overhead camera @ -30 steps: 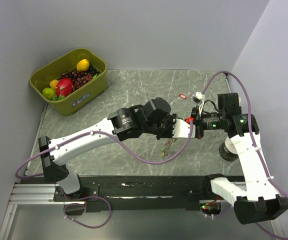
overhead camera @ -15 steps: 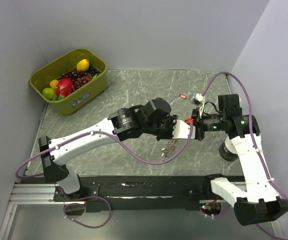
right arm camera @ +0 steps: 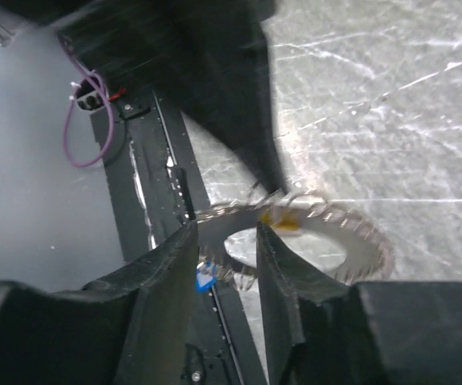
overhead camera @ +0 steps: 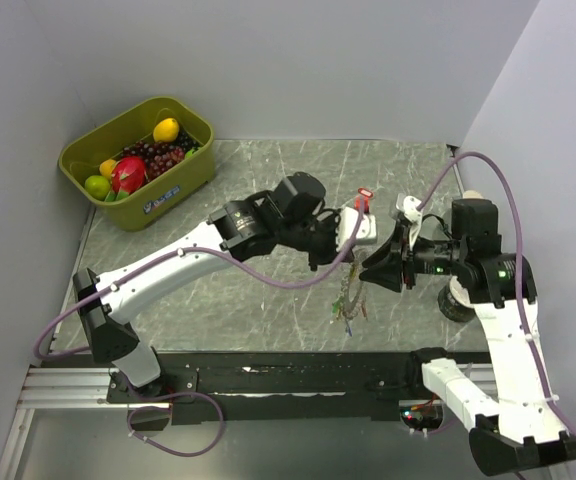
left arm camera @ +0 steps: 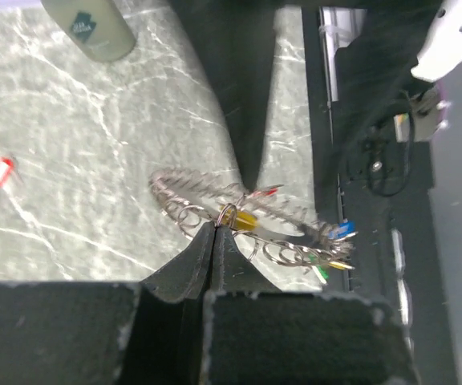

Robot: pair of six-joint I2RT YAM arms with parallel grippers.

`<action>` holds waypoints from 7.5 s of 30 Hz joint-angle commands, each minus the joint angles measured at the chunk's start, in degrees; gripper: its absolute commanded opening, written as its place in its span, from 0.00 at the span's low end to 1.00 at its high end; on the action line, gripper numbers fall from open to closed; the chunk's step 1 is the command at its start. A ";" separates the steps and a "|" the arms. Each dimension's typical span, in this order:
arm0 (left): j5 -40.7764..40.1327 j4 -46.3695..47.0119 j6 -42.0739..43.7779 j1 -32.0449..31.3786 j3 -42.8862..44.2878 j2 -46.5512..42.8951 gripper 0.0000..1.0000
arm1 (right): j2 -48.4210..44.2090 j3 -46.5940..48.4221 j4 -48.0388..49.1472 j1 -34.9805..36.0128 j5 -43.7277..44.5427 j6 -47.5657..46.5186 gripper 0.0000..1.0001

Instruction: Remove the keys from the keyring

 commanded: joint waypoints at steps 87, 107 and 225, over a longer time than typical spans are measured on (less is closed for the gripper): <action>27.54 14.84 -26.10 10.50 2.14 -0.51 0.01 | -7.74 -9.62 27.24 7.19 0.85 5.22 0.00; 30.79 13.08 -24.34 10.41 3.20 -2.36 0.01 | -6.69 -7.68 31.62 -3.44 -17.42 14.34 0.42; 0.20 -4.85 7.22 -2.86 3.20 0.90 0.40 | 2.98 1.02 -4.32 3.76 3.31 3.99 0.00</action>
